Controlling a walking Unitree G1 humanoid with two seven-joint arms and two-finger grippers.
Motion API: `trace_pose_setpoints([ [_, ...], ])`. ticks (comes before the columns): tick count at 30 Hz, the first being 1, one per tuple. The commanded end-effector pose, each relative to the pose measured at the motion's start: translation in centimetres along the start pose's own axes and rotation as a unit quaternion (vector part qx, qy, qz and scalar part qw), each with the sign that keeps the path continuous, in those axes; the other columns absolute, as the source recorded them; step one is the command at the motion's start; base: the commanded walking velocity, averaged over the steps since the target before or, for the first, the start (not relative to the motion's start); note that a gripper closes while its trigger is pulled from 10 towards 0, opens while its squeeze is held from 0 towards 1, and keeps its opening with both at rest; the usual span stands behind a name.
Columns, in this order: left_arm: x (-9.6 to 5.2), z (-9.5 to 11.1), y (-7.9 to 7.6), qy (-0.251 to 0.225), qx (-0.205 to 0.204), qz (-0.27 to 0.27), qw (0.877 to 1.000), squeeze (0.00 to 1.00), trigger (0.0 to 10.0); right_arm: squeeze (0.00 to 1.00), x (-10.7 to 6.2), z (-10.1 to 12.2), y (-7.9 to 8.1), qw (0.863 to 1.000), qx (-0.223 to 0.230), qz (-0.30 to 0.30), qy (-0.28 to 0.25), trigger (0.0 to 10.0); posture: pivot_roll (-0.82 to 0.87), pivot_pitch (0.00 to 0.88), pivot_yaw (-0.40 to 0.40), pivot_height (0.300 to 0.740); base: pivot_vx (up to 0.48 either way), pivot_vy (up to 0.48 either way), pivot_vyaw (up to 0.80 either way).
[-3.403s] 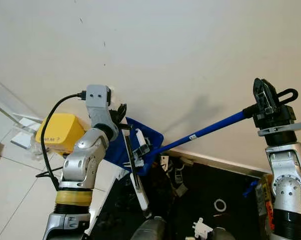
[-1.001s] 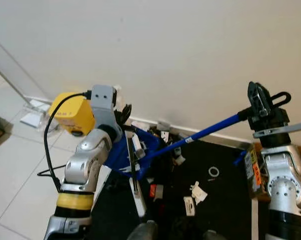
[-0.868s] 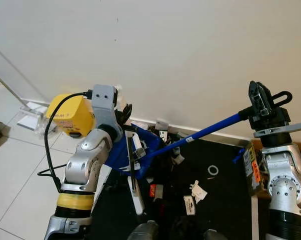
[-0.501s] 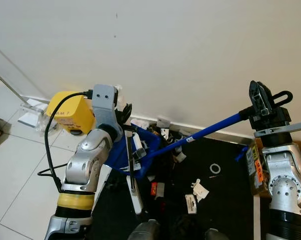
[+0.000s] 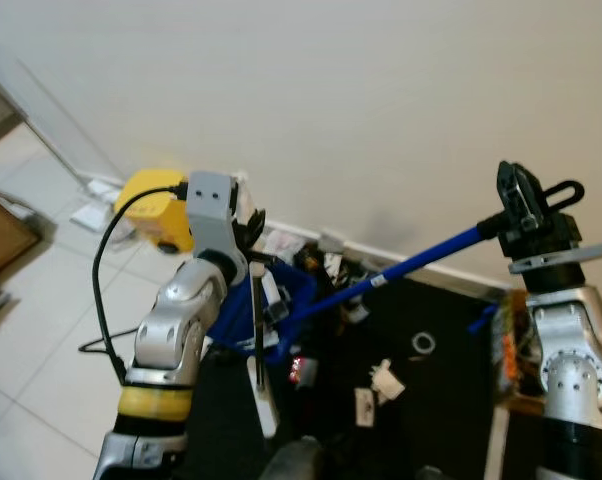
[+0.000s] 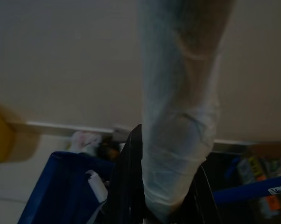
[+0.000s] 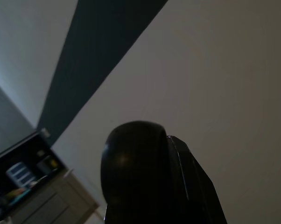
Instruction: Sweep floor
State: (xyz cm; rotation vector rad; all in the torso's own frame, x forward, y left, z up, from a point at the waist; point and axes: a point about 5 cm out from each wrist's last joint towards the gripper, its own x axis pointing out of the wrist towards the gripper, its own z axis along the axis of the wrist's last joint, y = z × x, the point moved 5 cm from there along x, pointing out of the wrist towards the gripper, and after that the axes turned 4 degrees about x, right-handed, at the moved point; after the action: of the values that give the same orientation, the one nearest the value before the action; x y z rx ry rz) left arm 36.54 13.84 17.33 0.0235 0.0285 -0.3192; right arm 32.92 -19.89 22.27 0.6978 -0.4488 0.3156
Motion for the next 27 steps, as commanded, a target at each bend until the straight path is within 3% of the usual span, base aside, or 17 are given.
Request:
trace_pose_setpoints([
  [1, -0.22, 0.6, 0.26, -0.015, 0.007, 0.003, 1.0, 0.0, 10.0, 0.0, 0.29, 0.54, 0.97, 1.0, 0.012, 0.021, -0.018, 10.0, 0.09, 0.091, 0.115, 0.74, 0.0, -0.454, 0.0],
  [27, -0.24, 0.61, 0.29, -0.013, 0.006, 0.003, 1.0, 0.0, 10.0, 0.0, 0.19, 0.43, 1.01, 1.0, 0.013, 0.019, -0.016, 10.0, 0.09, 0.1, 0.117, 0.74, 0.0, -0.45, 0.0],
])
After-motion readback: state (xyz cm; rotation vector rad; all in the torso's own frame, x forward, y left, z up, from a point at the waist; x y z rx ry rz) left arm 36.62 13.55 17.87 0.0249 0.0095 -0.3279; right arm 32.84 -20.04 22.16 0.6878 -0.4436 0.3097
